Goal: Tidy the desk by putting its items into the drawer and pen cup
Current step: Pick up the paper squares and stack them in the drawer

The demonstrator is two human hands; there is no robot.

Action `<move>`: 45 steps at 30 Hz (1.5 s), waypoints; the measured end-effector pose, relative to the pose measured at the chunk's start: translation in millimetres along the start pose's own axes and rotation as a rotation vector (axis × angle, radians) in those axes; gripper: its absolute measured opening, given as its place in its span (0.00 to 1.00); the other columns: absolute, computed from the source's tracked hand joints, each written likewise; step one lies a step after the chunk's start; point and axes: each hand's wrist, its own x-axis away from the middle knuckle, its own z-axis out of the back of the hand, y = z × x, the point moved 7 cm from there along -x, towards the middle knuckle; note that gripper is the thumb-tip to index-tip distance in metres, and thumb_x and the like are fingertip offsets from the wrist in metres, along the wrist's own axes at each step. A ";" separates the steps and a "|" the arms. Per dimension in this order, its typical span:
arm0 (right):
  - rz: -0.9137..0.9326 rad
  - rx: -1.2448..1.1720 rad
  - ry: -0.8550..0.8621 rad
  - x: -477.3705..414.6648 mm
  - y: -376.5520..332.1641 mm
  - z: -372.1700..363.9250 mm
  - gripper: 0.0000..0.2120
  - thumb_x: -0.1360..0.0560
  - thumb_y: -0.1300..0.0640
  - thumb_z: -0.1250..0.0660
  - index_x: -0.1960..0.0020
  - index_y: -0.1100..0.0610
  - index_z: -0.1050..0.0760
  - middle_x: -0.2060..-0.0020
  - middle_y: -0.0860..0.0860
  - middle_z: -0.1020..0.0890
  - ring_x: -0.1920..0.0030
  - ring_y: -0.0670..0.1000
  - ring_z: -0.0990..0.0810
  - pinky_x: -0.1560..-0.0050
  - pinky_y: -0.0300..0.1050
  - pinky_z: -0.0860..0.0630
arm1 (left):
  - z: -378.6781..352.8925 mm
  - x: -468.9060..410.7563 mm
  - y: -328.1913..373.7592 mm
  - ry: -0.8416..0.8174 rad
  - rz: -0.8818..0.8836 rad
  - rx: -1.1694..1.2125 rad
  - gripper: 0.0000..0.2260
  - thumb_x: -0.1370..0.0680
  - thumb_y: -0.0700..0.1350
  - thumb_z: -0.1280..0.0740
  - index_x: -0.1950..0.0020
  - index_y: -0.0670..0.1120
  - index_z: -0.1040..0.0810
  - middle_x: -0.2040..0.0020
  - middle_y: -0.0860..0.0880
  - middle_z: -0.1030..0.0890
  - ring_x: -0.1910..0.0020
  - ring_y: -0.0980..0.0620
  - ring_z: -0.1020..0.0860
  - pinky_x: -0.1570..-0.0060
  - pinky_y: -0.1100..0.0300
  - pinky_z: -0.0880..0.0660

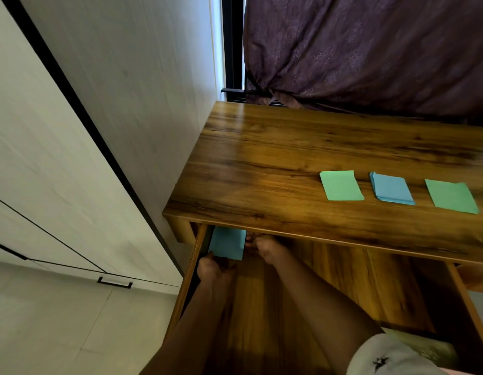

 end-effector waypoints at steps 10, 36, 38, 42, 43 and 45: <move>0.147 0.030 0.102 62.5 2.4 42.5 0.12 0.21 0.67 0.42 0.43 0.59 0.24 0.53 0.52 0.21 0.61 0.46 0.23 0.65 0.34 0.30 | -2.2 48.2 -10.5 -0.167 -0.035 -0.178 0.04 0.22 0.41 0.36 0.50 0.45 0.23 0.54 0.46 0.21 0.57 0.48 0.22 0.55 0.51 0.26; 0.316 1.538 0.164 23.7 -166.2 280.6 0.47 0.33 0.48 0.24 0.23 0.52 0.48 0.25 0.55 0.41 0.26 0.57 0.45 0.29 0.55 0.41 | -221.6 11.4 -61.5 -0.287 -1.164 -2.086 0.27 0.20 0.60 0.53 0.22 0.55 0.51 0.21 0.49 0.54 0.23 0.47 0.57 0.28 0.40 0.60; 0.318 1.549 0.193 21.4 -169.9 281.9 0.46 0.34 0.46 0.25 0.24 0.52 0.46 0.26 0.55 0.40 0.26 0.58 0.44 0.30 0.56 0.41 | -221.7 9.1 -61.5 -0.277 -1.168 -2.091 0.27 0.20 0.61 0.53 0.22 0.55 0.52 0.21 0.49 0.54 0.23 0.47 0.58 0.28 0.41 0.60; 0.406 1.278 0.254 24.9 -173.3 289.5 0.31 0.31 0.50 0.26 0.31 0.56 0.31 0.34 0.56 0.28 0.34 0.57 0.31 0.37 0.49 0.32 | -222.6 7.9 -61.2 -0.286 -1.164 -2.065 0.27 0.20 0.61 0.52 0.23 0.55 0.51 0.21 0.49 0.54 0.23 0.47 0.58 0.28 0.41 0.60; 0.439 1.161 0.276 29.3 -173.7 293.5 0.26 0.30 0.53 0.26 0.35 0.58 0.27 0.37 0.56 0.25 0.37 0.56 0.28 0.41 0.47 0.30 | -223.6 7.7 -60.1 -0.295 -1.145 -2.067 0.27 0.20 0.61 0.51 0.23 0.55 0.50 0.21 0.50 0.54 0.23 0.48 0.58 0.28 0.41 0.61; 0.473 0.939 0.294 42.3 -171.2 301.8 0.17 0.27 0.56 0.29 0.40 0.59 0.24 0.41 0.57 0.22 0.42 0.56 0.24 0.49 0.44 0.29 | -225.3 1.3 -57.3 -0.305 -1.079 -2.033 0.28 0.21 0.63 0.48 0.23 0.56 0.47 0.21 0.50 0.52 0.23 0.48 0.57 0.28 0.42 0.62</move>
